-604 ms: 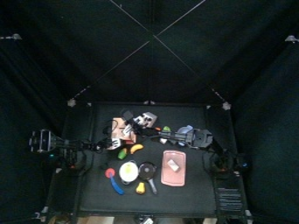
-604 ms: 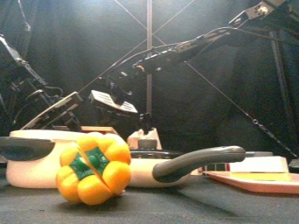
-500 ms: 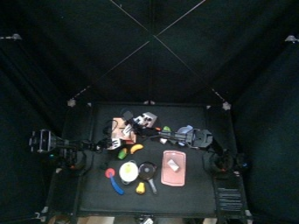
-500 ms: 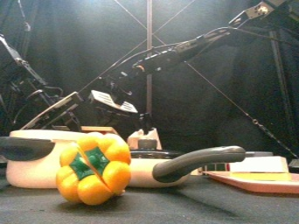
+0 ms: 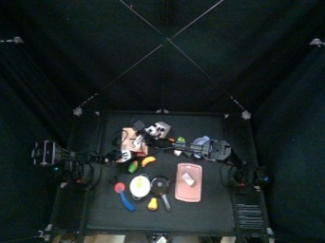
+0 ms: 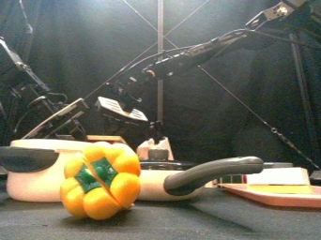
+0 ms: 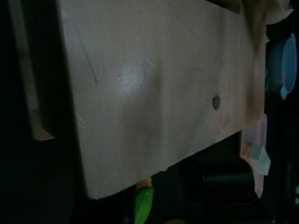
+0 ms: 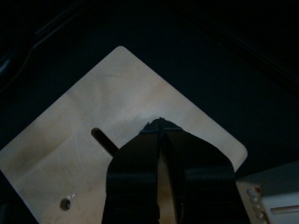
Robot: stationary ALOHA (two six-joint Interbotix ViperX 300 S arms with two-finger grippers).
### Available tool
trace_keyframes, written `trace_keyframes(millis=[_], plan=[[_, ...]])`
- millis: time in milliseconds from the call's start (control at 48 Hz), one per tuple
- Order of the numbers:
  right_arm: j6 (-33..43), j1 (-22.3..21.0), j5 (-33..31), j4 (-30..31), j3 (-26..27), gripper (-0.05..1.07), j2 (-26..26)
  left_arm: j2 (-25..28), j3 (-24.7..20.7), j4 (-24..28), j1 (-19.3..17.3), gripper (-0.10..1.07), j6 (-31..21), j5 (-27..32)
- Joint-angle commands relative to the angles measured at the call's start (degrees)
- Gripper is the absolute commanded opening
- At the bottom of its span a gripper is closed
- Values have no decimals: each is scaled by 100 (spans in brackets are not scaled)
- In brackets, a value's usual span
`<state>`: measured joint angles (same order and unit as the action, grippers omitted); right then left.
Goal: Open drawer
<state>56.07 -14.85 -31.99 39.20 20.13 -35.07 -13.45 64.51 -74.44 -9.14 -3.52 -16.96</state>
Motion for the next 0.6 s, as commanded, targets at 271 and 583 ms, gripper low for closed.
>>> trace_keyframes(millis=[271, 583], plan=[[9, 18, -167, -26, 62, 5, 141, -26, -44, -202, 387, 63, 0, 26], [9, 18, -167, -26, 70, 5, 141, -79, -26, -316, 606, 63, 0, 44]])
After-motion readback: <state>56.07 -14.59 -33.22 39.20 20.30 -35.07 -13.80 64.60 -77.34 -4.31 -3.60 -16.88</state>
